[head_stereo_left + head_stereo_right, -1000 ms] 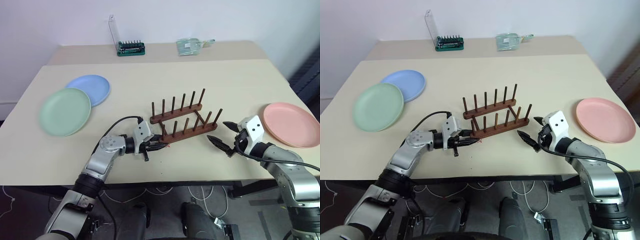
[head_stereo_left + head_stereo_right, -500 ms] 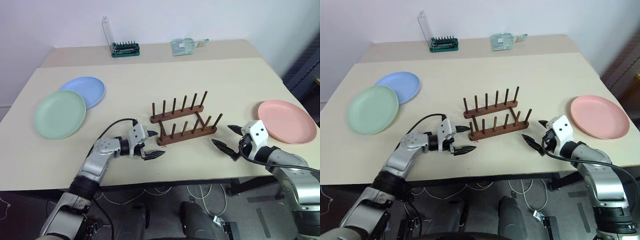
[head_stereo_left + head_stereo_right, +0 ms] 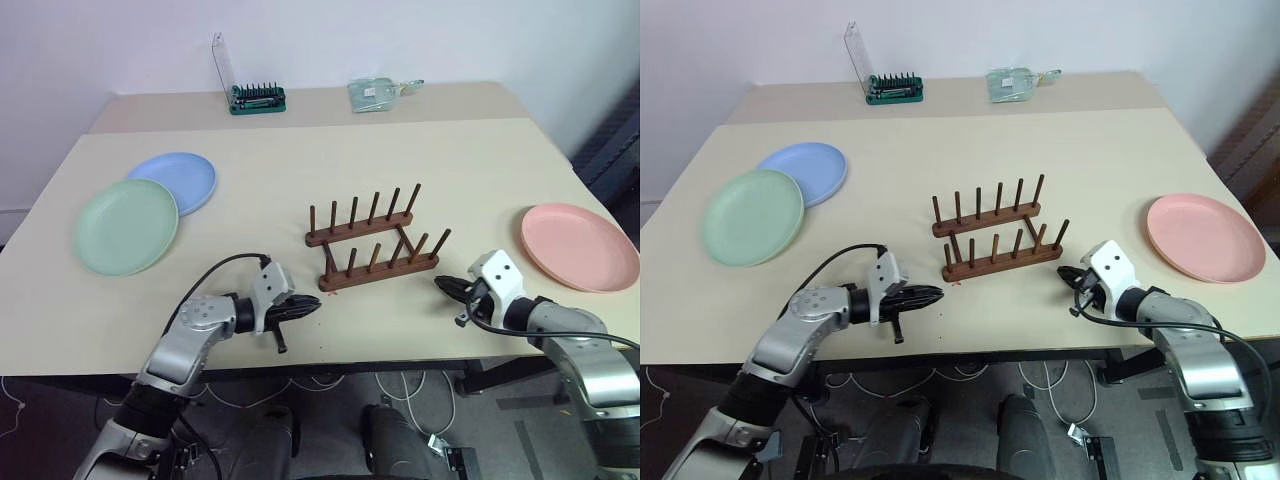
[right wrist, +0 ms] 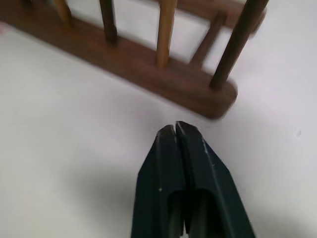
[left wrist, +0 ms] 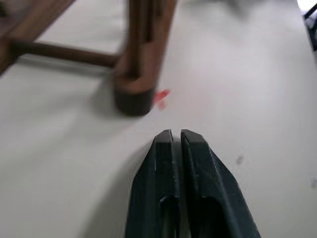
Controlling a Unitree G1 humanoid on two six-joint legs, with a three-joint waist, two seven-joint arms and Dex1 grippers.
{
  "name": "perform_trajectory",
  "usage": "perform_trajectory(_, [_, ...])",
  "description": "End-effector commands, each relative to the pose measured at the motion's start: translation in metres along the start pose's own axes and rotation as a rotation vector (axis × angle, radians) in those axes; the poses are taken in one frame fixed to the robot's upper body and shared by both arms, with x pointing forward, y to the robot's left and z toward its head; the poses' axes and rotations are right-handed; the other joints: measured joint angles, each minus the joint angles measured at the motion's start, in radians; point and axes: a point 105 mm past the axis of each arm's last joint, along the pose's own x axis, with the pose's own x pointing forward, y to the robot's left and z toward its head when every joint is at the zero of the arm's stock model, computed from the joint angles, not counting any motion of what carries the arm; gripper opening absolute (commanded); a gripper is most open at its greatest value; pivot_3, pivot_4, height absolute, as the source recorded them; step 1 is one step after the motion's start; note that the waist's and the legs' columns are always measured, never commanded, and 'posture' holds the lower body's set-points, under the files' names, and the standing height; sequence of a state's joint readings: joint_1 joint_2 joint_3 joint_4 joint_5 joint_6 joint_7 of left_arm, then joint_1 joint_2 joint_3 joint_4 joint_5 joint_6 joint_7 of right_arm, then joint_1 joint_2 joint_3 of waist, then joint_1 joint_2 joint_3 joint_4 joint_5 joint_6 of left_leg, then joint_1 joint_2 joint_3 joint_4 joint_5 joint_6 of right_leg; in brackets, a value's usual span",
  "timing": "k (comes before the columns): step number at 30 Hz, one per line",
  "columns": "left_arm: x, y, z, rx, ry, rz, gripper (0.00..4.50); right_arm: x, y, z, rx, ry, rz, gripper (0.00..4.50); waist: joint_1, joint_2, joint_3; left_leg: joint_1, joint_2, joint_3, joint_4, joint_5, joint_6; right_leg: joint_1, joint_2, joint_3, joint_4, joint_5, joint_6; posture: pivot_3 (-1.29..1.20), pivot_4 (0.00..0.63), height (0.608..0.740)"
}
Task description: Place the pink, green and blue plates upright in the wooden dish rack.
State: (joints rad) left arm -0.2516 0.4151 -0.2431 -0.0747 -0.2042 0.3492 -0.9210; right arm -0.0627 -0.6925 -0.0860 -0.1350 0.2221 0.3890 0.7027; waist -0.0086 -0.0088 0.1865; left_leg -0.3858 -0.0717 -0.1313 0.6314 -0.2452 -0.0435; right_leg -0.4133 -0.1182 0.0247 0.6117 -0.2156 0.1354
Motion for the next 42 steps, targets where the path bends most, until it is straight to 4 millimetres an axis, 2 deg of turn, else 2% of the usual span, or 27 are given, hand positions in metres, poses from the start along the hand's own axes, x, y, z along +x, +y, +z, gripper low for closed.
perform_trajectory(1, [0.008, 0.001, -0.003, -0.007, 0.023, 0.028, 0.09, 0.005, -0.004, 0.010, -0.025, -0.019, -0.030, 0.00, -0.001, 0.000, 0.000, 0.000, 0.000, 0.000, 0.000, 0.000, 0.000, 0.000, 0.000, 0.000, 0.000, 0.000, 0.000, 0.00, 0.150, 0.740])
perform_trajectory(5, [0.018, 0.016, 0.001, 0.000, 0.006, 0.132, 0.09, 0.019, -0.002, 0.016, -0.049, -0.030, -0.049, 0.00, -0.001, 0.000, 0.000, 0.001, 0.000, 0.000, 0.000, 0.000, 0.000, 0.001, 0.000, 0.000, 0.000, 0.000, 0.000, 0.00, 0.150, 0.740])
perform_trajectory(17, [0.017, 0.068, 0.003, 0.056, -0.010, 0.440, 0.09, 0.051, -0.014, 0.032, -0.052, -0.080, -0.138, 0.00, -0.004, 0.000, 0.000, 0.005, 0.000, 0.000, -0.001, 0.000, 0.000, 0.003, 0.000, 0.000, 0.000, 0.000, 0.000, 0.00, 0.150, 0.740])
perform_trajectory(26, [0.013, 0.080, 0.004, 0.053, -0.028, 0.521, 0.09, 0.056, -0.018, 0.036, -0.053, -0.103, -0.161, 0.00, -0.005, 0.000, 0.000, 0.007, 0.000, 0.000, -0.001, 0.000, 0.000, 0.005, 0.000, 0.000, 0.000, 0.000, 0.000, 0.00, 0.150, 0.740])
perform_trajectory(29, [0.011, 0.075, 0.001, 0.055, -0.020, 0.485, 0.09, 0.052, -0.018, 0.036, -0.059, -0.106, -0.161, 0.00, -0.006, 0.000, 0.000, 0.007, 0.000, 0.000, -0.001, 0.000, 0.000, 0.005, 0.000, 0.000, 0.000, 0.000, 0.000, 0.00, 0.150, 0.740])
perform_trajectory(32, [0.000, 0.062, -0.008, 0.050, 0.017, 0.417, 0.09, 0.039, -0.021, 0.041, -0.080, -0.136, -0.157, 0.00, -0.010, 0.000, 0.000, 0.007, 0.000, 0.000, -0.002, 0.000, 0.000, 0.005, 0.000, 0.000, 0.000, 0.000, 0.000, 0.00, 0.150, 0.740])
perform_trajectory(37, [-0.038, 0.038, -0.029, 0.028, 0.102, 0.312, 0.09, 0.007, -0.035, 0.043, -0.109, -0.140, -0.162, 0.00, -0.012, 0.001, 0.000, 0.009, 0.001, 0.001, -0.004, -0.001, 0.001, 0.005, 0.000, 0.001, 0.000, -0.001, 0.001, 0.00, 0.150, 0.740])
perform_trajectory(40, [-0.061, 0.038, -0.037, 0.033, 0.145, 0.334, 0.09, -0.007, -0.048, 0.037, -0.128, -0.101, -0.184, 0.00, -0.011, 0.001, 0.000, 0.010, 0.001, 0.001, -0.004, -0.001, 0.002, 0.007, 0.000, 0.001, 0.000, -0.003, -0.002, 0.00, 0.150, 0.740])
perform_trajectory(42, [-0.077, 0.044, -0.034, 0.009, 0.129, 0.377, 0.09, -0.016, -0.056, 0.035, -0.136, -0.080, -0.201, 0.00, -0.012, 0.001, 0.000, 0.011, 0.001, 0.001, -0.004, -0.002, 0.002, 0.007, 0.000, 0.001, 0.000, -0.007, 0.000, 0.00, 0.150, 0.740])
